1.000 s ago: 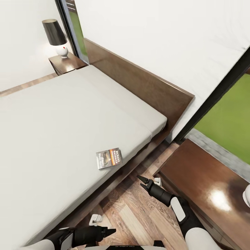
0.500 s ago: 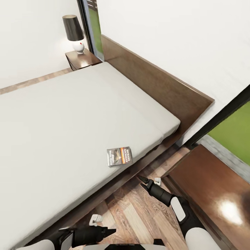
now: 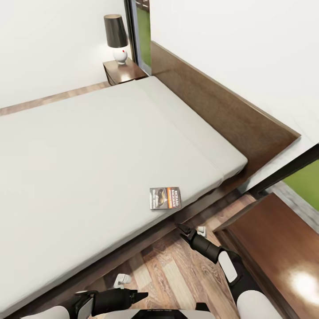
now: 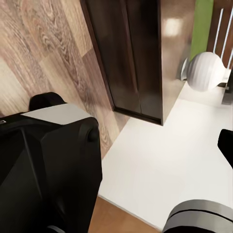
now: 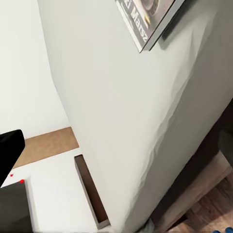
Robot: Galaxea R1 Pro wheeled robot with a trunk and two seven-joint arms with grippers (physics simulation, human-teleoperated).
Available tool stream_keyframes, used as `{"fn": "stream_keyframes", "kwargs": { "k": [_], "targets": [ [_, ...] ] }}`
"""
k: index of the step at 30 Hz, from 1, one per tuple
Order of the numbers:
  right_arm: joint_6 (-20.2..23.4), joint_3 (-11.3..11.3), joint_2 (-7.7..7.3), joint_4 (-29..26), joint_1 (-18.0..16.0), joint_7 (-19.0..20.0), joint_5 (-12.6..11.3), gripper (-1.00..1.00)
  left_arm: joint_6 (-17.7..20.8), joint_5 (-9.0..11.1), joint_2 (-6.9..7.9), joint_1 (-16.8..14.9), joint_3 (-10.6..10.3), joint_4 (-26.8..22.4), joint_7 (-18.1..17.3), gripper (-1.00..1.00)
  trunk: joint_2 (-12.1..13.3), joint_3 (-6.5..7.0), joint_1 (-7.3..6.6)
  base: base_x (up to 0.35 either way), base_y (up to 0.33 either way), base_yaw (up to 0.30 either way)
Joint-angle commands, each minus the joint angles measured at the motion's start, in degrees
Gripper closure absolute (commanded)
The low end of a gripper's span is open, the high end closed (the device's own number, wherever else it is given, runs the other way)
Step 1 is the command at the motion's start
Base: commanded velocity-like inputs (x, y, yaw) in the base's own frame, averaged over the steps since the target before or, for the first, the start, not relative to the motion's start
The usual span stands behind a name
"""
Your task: In the bedroom, move the book from the bed onto either nightstand, and place the two sandals side by side next to the bed.
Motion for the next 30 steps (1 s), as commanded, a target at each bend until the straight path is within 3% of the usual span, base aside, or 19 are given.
{"fn": "stream_keyframes", "kwargs": {
  "k": [1, 10, 15, 17, 25, 30],
  "targets": [
    [0.4, -0.3, 0.03, -0.03, -0.02, 0.1, -0.13, -1.0, 0.3, 0.55, 0.01, -0.02, -0.49, -0.01, -0.18, -1.0, -0.03, -0.06, 0.01, 0.0, 0.0, 0.199],
    [0.4, -1.28, -0.1, -1.55, -0.02, 0.32, -0.68, -1.0, 0.26, 0.5, -0.04, -0.01, -0.49, -0.01, -0.19, -1.0, -0.03, -0.1, 0.01, 0.0, 0.0, 0.043],
    [0.4, -3.16, -0.23, -4.96, -0.02, 2.86, -6.67, -1.0, 0.28, 0.49, -0.07, -0.01, -0.49, -0.01, -0.18, -1.0, -0.03, -0.1, 0.01, 0.0, 0.0, 0.001],
    [0.4, -3.46, -0.28, -5.5, -0.02, 4.03, -10.9, -1.0, 0.29, 0.5, -0.21, -0.01, -0.49, -0.01, -0.18, -1.0, -0.03, -0.1, 0.01, 0.0, 0.0, 0.0],
    [0.4, -3.59, 0.06, -5.84, -0.02, 4.99, -8.73, -1.0, 0.29, 0.49, -0.53, -0.01, -0.49, -0.01, -0.18, -1.0, -0.03, -0.1, 0.01, 0.0, 0.0, 0.0],
    [0.4, -3.53, 0.11, -5.81, -0.02, 7.95, -8.53, -1.0, 0.3, 0.5, -0.64, -0.01, -0.49, -0.01, -0.18, -1.0, -0.03, -0.1, 0.01, 0.0, 0.0, 0.0]
  ]
}}
